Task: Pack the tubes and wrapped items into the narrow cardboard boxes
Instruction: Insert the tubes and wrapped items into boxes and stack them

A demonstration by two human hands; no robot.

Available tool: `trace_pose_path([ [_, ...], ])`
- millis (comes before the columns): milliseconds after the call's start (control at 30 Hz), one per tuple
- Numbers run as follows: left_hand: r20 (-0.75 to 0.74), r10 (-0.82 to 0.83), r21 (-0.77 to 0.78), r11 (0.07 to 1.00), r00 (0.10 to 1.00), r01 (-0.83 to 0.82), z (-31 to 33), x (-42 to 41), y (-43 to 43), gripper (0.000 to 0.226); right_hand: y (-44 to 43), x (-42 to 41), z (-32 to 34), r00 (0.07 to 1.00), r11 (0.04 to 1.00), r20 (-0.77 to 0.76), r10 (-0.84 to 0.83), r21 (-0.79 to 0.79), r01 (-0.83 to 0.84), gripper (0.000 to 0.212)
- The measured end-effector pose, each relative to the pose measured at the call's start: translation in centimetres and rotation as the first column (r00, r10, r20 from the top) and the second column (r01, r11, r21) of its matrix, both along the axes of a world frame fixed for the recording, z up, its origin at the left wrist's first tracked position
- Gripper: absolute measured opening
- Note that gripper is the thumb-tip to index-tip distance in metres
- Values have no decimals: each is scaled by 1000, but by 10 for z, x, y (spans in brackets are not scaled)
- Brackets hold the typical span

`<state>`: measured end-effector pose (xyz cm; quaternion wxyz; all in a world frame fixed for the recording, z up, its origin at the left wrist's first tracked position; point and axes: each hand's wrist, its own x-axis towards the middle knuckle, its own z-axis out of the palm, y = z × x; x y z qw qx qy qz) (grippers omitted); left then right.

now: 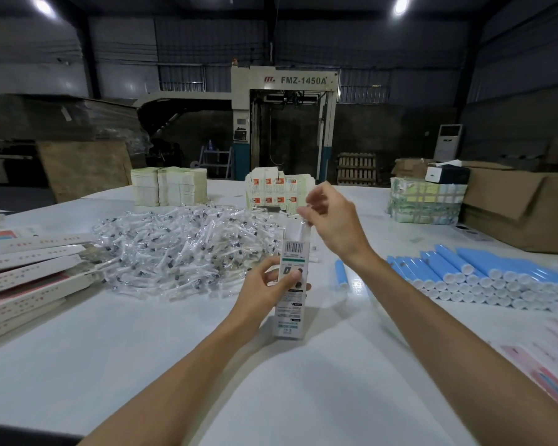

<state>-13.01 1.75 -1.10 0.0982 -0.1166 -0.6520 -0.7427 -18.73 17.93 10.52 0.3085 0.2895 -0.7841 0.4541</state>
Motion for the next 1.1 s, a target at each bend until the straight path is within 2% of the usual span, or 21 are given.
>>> trace_pose_path([
  [167,-1,14,-17,1000,1000,-14,1,1,-2,37,-2,-3,-10,999,988,-30,-43,148,47,14],
  [267,-7,28,-14,1000,1000,-28,2,1,-3,39,-2,-2,-15,1000,965,-13,-8,263,12,12],
  [367,-10,31,-7,1000,999,-31,1,2,-3,39,0,-1,-21,999,958,30,27,284,-35,14],
  [433,-4,39,-3,999,999,-39,1,2,-4,40,2,2,-26,996,977,50,69,198,-78,18],
  [567,-3,9,30,1000,1000,-9,1,1,-6,41,8,12,-51,992,992,93,88,-102,-79,26],
  [667,3,-45,53,998,999,45,0,2,-2,45,9,22,-81,954,975,219,202,-134,-176,42],
  [733,-1,-68,43,997,998,68,-1,2,0,48,8,26,-94,926,946,228,302,-189,-262,46],
  [833,-32,-64,25,998,997,65,-2,0,0,76,11,26,-93,902,908,212,375,-281,-312,47],
  [900,-117,-65,-31,998,991,62,-2,1,-2,88,13,25,-92,889,893,213,406,-296,-338,47],
  [1000,-217,-61,-140,990,974,31,2,2,-1,88,17,25,-95,874,878,214,435,-315,-360,46],
  [1100,-222,-87,-197,979,971,43,5,1,-1,81,21,23,-98,856,865,231,463,-327,-380,47],
])
